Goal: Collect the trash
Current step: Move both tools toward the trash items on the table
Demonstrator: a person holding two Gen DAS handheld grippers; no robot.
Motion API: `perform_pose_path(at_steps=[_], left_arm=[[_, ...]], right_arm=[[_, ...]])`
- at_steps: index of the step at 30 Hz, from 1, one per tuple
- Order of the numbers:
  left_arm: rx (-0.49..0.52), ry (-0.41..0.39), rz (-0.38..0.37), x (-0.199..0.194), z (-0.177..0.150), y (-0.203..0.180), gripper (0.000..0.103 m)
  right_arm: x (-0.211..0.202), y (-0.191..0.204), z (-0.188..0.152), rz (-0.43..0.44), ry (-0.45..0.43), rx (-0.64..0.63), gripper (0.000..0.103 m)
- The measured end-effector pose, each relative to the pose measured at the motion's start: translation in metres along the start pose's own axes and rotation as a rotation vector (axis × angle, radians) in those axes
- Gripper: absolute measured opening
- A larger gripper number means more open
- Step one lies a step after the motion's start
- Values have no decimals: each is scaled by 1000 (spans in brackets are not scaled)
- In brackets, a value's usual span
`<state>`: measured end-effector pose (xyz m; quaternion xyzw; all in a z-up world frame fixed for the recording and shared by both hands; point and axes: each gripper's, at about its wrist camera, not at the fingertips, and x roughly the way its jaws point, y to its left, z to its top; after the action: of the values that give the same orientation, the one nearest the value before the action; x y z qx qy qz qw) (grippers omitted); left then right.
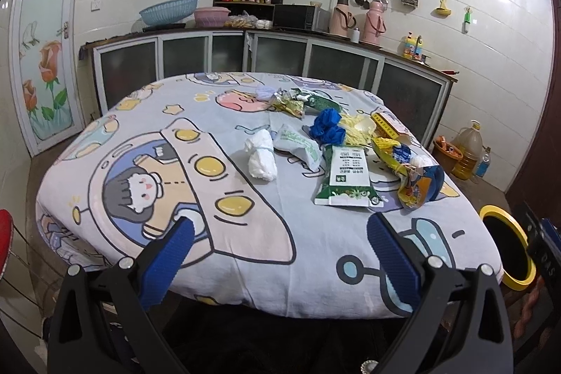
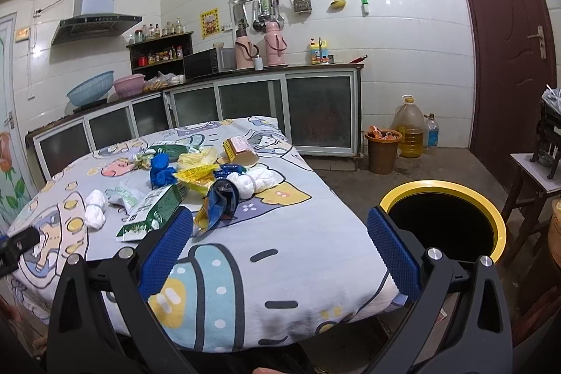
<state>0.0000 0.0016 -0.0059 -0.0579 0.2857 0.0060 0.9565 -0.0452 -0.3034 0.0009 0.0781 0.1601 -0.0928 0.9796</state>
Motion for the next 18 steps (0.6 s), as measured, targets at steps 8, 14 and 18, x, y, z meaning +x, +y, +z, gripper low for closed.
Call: perform_pose_path(at_steps=[8, 14, 18], left_arm=[[-29, 54, -166, 16, -4, 5, 95], [-59, 125, -154, 48, 1, 23, 95], [11, 101, -80, 65, 19, 34, 95]], right_arm=[[31, -1, 16, 145, 89, -87, 96], [69, -2, 13, 207, 183, -111, 96], [83, 2, 8, 250, 201, -123, 96]])
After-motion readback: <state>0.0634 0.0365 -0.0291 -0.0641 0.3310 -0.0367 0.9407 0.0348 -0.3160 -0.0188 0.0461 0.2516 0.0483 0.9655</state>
